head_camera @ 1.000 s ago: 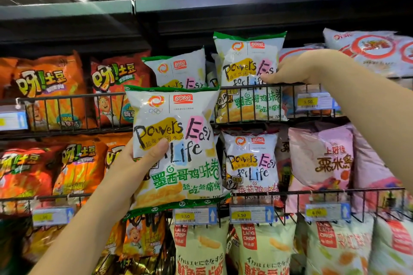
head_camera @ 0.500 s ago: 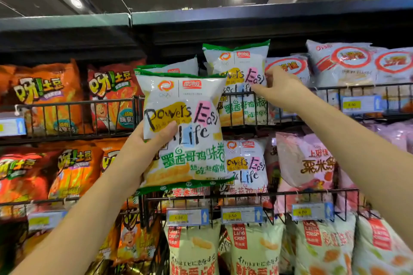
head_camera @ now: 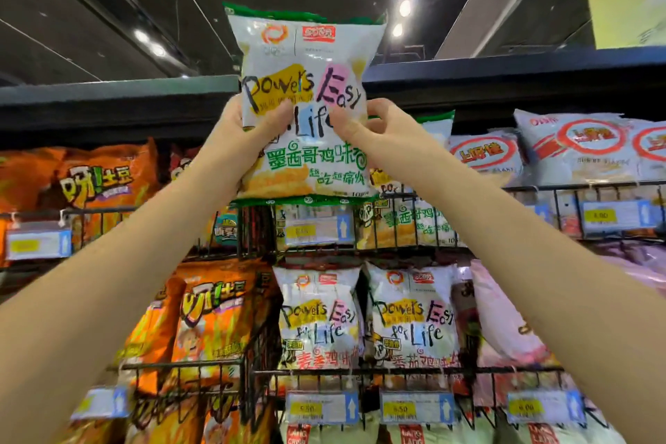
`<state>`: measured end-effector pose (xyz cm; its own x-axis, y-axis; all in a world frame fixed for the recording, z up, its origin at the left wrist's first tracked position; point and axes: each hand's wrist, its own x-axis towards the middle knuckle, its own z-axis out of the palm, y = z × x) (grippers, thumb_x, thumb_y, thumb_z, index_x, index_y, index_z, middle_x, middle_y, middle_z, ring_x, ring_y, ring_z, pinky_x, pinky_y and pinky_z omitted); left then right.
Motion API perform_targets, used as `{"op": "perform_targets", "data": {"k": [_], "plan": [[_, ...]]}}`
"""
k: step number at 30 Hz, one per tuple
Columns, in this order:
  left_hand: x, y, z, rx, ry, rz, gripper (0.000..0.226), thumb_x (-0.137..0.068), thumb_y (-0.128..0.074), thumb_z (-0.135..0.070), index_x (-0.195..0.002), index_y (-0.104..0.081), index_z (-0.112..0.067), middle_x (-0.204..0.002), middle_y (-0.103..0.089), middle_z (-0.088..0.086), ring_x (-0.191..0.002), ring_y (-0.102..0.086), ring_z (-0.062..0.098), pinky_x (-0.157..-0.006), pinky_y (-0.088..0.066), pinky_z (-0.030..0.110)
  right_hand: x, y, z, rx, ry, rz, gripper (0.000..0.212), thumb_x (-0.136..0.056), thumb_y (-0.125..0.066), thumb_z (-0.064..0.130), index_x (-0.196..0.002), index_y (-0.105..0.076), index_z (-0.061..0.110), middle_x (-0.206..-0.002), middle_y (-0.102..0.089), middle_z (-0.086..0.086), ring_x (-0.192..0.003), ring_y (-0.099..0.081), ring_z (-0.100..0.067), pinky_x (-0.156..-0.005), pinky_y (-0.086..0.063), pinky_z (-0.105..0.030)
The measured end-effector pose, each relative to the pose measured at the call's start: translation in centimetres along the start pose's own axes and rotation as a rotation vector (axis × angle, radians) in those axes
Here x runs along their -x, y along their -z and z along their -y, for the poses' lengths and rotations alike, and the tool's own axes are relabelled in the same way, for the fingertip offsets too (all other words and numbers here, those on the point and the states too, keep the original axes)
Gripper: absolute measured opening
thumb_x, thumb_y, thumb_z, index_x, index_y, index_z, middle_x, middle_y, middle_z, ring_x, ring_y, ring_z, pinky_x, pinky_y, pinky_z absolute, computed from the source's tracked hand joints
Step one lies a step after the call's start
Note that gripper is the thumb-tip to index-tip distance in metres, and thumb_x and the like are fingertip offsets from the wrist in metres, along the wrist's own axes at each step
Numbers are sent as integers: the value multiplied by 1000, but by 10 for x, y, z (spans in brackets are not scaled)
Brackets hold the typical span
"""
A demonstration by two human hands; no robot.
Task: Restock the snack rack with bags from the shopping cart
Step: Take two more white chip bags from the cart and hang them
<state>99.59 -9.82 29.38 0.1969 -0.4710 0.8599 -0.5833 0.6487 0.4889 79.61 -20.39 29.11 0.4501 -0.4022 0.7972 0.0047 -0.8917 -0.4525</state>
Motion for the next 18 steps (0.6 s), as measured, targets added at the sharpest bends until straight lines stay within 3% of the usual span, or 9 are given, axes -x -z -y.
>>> {"op": "perform_targets", "data": {"k": [3,6,9,12,18], "plan": [[-12,9,4,-81,-51,-90,57,-87,-81,-43,-133,-53,-24,-116,-77,-6,-104,-75,12,-93,-61,40,-16,-11,-1,-52,34,-91,48,-91,-67,57,-128,-51,31,-112,-66,12,-99,-64,-1,-77,-49,-20],[-12,12,9,-167,-62,-31,44,-95,-73,-38,-134,-53,-29,-120,-74,-14,-107,-71,1,-90,-57,24,-28,-19,-5,-21,79,-138,46,-92,-70,50,-128,-53,28,-109,-67,8,-101,-65,-6,-83,-53,-22],[-10,20,23,-266,-10,28,41,-97,-66,-50,-135,-52,-45,-126,-68,-22,-115,-66,1,-94,-53,30,-36,-34,-15,-15,64,-137,37,-95,-69,42,-125,-54,26,-100,-66,12,-88,-63,-2,-69,-52,-16],[-7,25,36,-313,27,43,36,-97,-64,-53,-131,-51,-52,-121,-68,-23,-113,-66,6,-97,-54,39,-39,-45,-28,21,20,-102,42,-96,-69,41,-130,-53,25,-106,-67,13,-95,-64,-4,-77,-50,-24],[-9,19,43,-411,3,76,39,-103,-56,-49,-139,-45,-43,-122,-66,-17,-107,-67,5,-72,-48,14,-44,-43,-36,78,-71,-104,31,-96,-67,43,-121,-50,34,-108,-67,15,-104,-64,-10,-70,-43,-18]]}}
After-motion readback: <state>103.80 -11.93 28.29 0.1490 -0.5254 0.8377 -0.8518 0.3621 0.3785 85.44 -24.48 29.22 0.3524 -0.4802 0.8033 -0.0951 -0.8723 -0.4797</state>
